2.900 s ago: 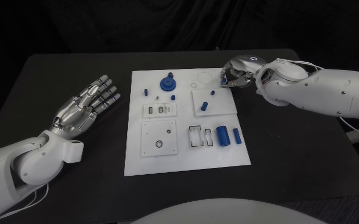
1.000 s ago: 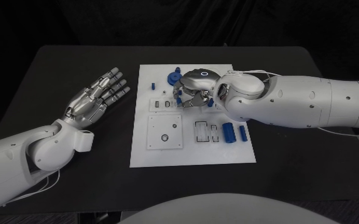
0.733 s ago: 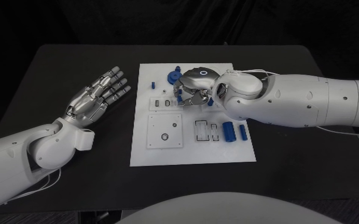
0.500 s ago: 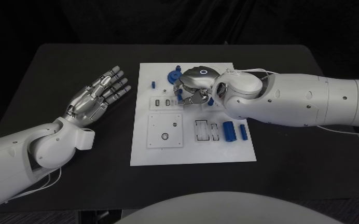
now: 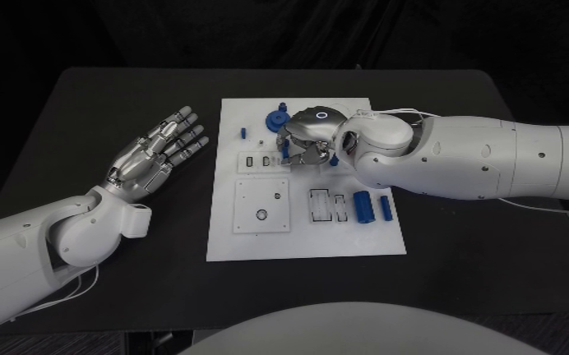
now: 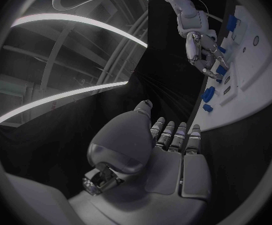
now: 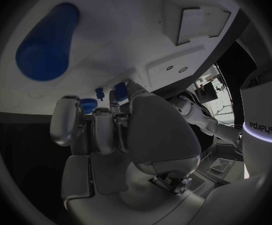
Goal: Assemble the parts on the task board
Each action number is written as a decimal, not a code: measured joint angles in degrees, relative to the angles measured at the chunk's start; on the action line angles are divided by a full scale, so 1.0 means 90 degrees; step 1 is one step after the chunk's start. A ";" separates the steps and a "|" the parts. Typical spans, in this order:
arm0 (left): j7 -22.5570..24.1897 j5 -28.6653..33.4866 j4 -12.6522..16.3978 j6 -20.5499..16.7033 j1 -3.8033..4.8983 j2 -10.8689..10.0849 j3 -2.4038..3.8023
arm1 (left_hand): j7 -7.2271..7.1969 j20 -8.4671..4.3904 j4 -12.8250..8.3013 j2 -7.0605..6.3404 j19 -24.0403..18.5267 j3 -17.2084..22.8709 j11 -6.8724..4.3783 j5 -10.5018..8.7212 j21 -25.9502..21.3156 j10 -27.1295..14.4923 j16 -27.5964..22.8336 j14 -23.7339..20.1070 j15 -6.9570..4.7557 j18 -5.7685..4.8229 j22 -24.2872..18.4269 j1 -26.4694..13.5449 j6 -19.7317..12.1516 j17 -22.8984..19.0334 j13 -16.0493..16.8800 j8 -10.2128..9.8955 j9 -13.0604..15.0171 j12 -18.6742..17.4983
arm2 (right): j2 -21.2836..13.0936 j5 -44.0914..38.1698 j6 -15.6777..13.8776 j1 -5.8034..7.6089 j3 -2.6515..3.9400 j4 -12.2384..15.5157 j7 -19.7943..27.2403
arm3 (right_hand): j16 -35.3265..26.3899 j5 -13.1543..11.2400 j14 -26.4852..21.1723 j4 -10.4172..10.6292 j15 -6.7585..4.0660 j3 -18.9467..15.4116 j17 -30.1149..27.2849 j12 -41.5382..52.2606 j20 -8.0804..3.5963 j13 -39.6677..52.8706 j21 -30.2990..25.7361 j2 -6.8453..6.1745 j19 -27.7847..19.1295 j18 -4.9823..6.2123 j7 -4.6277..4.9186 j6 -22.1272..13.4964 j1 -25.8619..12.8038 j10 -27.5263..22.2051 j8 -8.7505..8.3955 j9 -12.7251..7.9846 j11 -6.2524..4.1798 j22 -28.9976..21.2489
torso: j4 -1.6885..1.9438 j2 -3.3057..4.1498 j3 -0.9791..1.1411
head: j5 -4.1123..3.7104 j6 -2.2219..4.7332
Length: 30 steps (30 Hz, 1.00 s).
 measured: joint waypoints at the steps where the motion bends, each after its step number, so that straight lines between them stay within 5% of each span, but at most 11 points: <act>1: -0.0002 0.0000 0.0000 0.0001 -0.0006 -0.0001 0.0000 | 0.0000 0.0000 0.0000 0.0000 0.0000 0.0000 0.0000 0.0000 0.0000 0.0000 0.0000 0.0000 0.0000 0.0000 0.0000 0.0000 0.0000 0.0000 0.0000 0.0000 0.0000 0.0000 | 0.0002 -0.0001 0.0010 0.0000 0.0002 -0.0002 0.0000 | -0.0026 -0.0021 0.0000 0.0004 0.0000 -0.0004 0.0000 0.0000 0.0021 0.0000 -0.0033 0.0001 -0.0021 0.0000 -0.0005 -0.0019 -0.0008 0.0000 -0.0057 -0.0032 0.0000 0.0000 | 0.0000 0.0000 0.0000 | 0.0006 -0.0003; 7: -0.0009 0.0000 0.0000 0.0004 -0.0017 -0.0008 -0.0002 | 0.0000 0.0000 0.0000 0.0000 0.0000 0.0000 0.0000 0.0000 0.0000 0.0000 0.0000 0.0000 0.0000 0.0000 0.0000 0.0000 0.0000 0.0000 0.0000 0.0000 0.0000 0.0000 | 0.0008 -0.0006 0.0053 0.0000 0.0006 -0.0008 -0.0001 | -0.0069 -0.0192 0.0000 0.0009 0.0000 -0.0044 0.0000 -0.0026 -0.0001 0.0000 -0.0135 -0.0016 -0.0043 0.0000 0.0002 -0.0125 -0.0084 0.0000 -0.0313 -0.0204 0.0000 0.0000 | -0.0004 -0.0001 -0.0002 | 0.0019 -0.0010; 14: -0.0011 0.0000 0.0002 0.0006 -0.0043 -0.0014 0.0000 | 0.0000 0.0000 0.0000 0.0000 0.0000 0.0000 0.0000 0.0000 0.0000 0.0000 0.0000 0.0000 0.0000 0.0000 0.0000 0.0000 0.0000 0.0000 0.0000 0.0000 0.0000 0.0000 | 0.0008 -0.0008 0.0063 0.0000 0.0007 -0.0006 0.0003 | -0.0095 -0.0581 0.0000 0.0047 0.0000 -0.0134 0.0000 -0.0201 -0.0001 0.0005 -0.0209 -0.0084 -0.0043 -0.0001 -0.0029 -0.0624 -0.0203 0.0000 -0.0884 -0.0602 0.0000 0.0000 | -0.0002 0.0000 0.0001 | 0.0012 -0.0016; 18: -0.0011 0.0000 0.0009 0.0006 -0.0046 -0.0022 0.0000 | 0.0000 0.0000 -0.0010 0.0000 0.0000 0.0010 0.0000 0.0000 0.0000 0.0000 0.0000 0.0000 0.0000 0.0000 -0.0001 0.0000 0.0000 0.0000 0.0000 0.0000 0.0000 0.0000 | 0.0004 -0.0009 0.0047 0.0000 0.0006 0.0000 0.0020 | -0.0095 -0.0672 0.0000 0.0208 0.0000 -0.0129 0.0000 -0.0247 -0.0001 0.0004 -0.0234 -0.0330 -0.0043 -0.0001 -0.0109 -0.1357 -0.0292 0.0006 -0.1298 -0.1040 -0.0007 0.0000 | -0.0001 0.0002 0.0004 | 0.0009 -0.0016; 23: 0.0001 0.0000 0.0078 -0.0017 -0.0049 -0.0064 0.0000 | 0.0002 0.0009 -0.0130 -0.0036 0.0009 0.0131 0.0000 0.0026 0.0000 0.0000 0.0000 0.0002 0.0035 0.0000 0.0001 -0.0036 0.0002 -0.0001 0.0000 0.0000 0.0011 0.0012 | -0.0052 -0.0012 -0.0080 -0.0004 -0.0003 0.0076 0.0078 | -0.0095 -0.0698 0.0019 0.0286 -0.0088 -0.0334 0.0000 -0.0285 -0.0102 0.0004 -0.0234 -0.0892 -0.0041 -0.0002 -0.0274 -0.2755 -0.0384 -0.0005 -0.1785 -0.1798 -0.0155 0.0000 | -0.0005 0.0003 0.0009 | 0.0049 0.0040; 30: 0.0029 -0.0067 0.0302 -0.0205 -0.0006 -0.0196 -0.0007 | 0.0052 0.0105 -0.0257 -0.0036 0.0105 0.0219 0.0000 0.0134 0.0076 0.0000 0.0033 0.0031 0.0064 0.0001 0.0035 -0.0036 0.0099 0.0008 0.0010 0.0030 0.0024 0.0074 | -0.0295 0.0000 -0.0559 0.0128 -0.0013 0.0350 0.0206 | -0.0095 -0.0698 0.0001 0.0299 -0.0116 -0.0492 0.0000 -0.0377 -0.0140 0.0004 -0.0268 -0.1050 -0.0043 -0.0002 -0.0302 -0.3057 -0.0474 0.0013 -0.1859 -0.1984 -0.0173 0.0000 | -0.0015 0.0001 0.0013 | 0.0164 0.0241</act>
